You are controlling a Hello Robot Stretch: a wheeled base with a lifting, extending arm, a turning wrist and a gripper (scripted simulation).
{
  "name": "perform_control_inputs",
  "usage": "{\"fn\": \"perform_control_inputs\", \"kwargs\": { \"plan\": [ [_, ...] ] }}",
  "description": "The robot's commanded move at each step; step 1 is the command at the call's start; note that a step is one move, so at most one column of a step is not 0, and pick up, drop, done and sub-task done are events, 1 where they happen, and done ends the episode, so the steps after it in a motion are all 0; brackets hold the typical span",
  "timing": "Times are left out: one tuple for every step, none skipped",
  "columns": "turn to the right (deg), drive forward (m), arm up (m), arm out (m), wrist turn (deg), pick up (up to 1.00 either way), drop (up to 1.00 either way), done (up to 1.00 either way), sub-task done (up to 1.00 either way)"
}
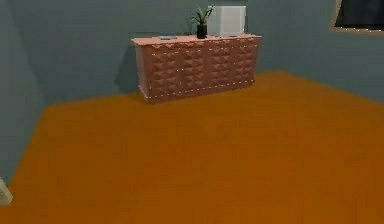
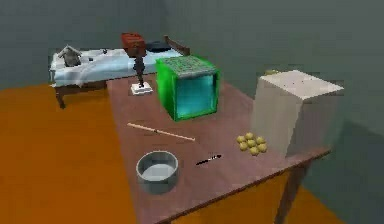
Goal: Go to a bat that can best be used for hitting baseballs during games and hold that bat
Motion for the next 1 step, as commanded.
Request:
{"fn": "perform_control_inputs", "kwargs": {
  "plan": [
    [45.0, 0.00, 0.00, 0.00, 0.0, 0.00, 0.00, 0.00, 0.00]
  ]
}}
